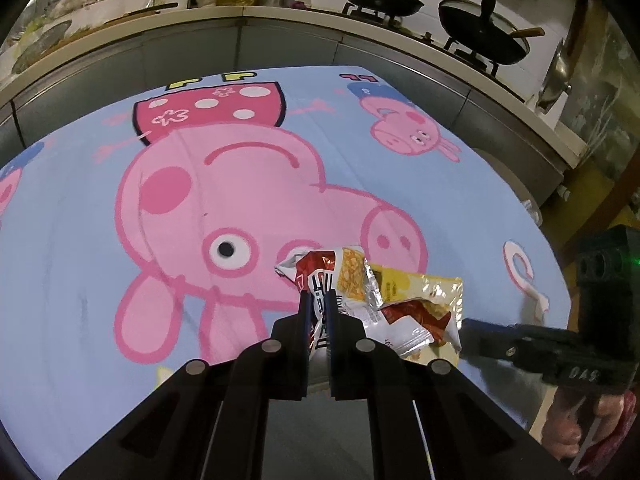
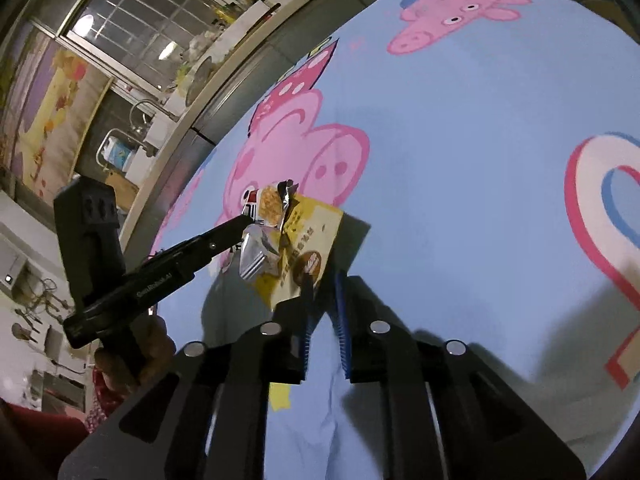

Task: Collect trash
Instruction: 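Grasp the red-and-white snack bag with the left tool while the right tool grasps the yellow cat-print packet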

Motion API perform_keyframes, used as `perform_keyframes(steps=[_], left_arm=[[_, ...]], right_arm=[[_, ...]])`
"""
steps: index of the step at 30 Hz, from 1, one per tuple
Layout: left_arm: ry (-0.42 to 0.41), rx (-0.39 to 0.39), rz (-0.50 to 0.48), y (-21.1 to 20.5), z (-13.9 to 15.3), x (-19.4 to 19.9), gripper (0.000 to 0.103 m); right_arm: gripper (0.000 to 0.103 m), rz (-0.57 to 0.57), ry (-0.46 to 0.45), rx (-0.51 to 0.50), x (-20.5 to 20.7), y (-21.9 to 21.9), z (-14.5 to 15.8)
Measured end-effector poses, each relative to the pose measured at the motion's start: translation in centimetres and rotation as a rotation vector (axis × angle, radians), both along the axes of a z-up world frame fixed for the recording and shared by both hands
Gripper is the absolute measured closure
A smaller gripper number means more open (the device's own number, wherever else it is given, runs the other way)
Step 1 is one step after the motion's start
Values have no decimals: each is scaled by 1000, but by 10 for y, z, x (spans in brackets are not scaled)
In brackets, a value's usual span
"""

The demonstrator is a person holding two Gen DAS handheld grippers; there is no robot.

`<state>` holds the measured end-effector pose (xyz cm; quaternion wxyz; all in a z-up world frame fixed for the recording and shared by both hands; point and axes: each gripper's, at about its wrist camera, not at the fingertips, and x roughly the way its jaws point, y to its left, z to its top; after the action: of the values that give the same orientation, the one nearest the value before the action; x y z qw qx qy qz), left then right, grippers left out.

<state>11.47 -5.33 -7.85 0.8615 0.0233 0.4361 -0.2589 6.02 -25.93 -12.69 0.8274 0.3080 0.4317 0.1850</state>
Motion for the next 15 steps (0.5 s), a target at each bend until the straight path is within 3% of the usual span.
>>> perform_keyframes(steps=[3,9,10,11,12,15], left_arm=[[6,-12,9,8,-2,-3,96],[-4,-5,9,8,-3,-7,95],[-4,-6,9,8,-4,-7,95],[-4,-7,8,8,-4,-7,95],[-3,-7,8,8,-4,-7,95],[14,-19,8,10,-1,-6,95]], right_arm=[[78,4,-10,5,1,0,3],[77,11,-29,26,16,6,1],[80,14,-31,42,19,8,0],[96,12,-23,46,23,10,-1],[102,10,-13,50,24,9,-3],[102,0,-25,58,21,2,-1]])
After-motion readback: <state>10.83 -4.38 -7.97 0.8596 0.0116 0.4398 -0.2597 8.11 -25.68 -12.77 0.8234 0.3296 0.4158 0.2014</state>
